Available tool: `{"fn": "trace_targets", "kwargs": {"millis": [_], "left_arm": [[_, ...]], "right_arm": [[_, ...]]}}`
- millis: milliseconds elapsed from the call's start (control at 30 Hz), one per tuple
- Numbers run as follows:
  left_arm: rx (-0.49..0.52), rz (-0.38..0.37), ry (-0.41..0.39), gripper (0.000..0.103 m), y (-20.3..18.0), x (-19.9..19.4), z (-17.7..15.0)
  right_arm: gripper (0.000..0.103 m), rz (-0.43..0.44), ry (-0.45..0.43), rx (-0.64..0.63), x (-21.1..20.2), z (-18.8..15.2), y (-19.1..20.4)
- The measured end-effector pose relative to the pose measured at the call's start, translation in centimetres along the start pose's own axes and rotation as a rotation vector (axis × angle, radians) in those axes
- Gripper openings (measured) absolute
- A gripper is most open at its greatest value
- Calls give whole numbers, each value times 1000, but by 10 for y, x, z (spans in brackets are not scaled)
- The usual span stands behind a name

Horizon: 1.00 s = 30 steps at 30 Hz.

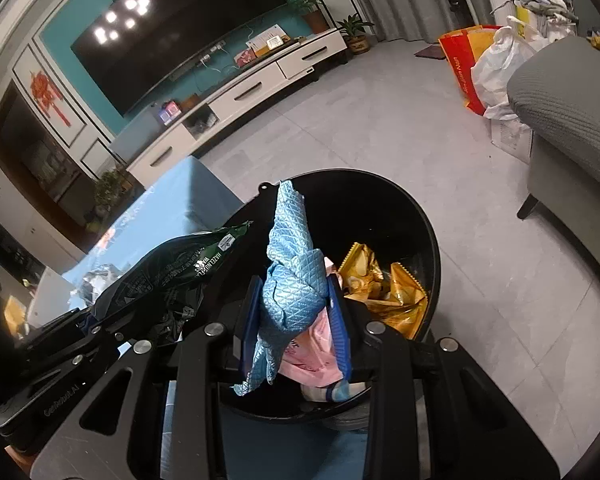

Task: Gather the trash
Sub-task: 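Lift the green wrapper and blue cloth and carry them over the black bin, then open both grippers to drop the wrapper and cloth into the bin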

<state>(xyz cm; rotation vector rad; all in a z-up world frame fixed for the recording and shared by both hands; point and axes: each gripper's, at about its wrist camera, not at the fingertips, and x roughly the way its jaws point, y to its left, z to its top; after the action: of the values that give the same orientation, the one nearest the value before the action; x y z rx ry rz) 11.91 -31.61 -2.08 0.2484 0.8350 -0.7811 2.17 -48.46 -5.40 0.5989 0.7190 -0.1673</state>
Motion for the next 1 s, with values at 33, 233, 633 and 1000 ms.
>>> {"fn": "trace_targets", "kwargs": {"millis": [33,233,633,1000], "left_arm": [[1,0,5,22,-1,2,0],[2,-1,21,22,-1,10,1],[5,-1,46,22,-1,25,3],[11,0,62,22,-5,33,4]], "right_arm": [[32,-5,1,-4,1,0,1],[32,-22,11,-11,7,0,-1],[33,-60,24,-39,16,0,0],[33,-61,37,-34,20,1,0]]}}
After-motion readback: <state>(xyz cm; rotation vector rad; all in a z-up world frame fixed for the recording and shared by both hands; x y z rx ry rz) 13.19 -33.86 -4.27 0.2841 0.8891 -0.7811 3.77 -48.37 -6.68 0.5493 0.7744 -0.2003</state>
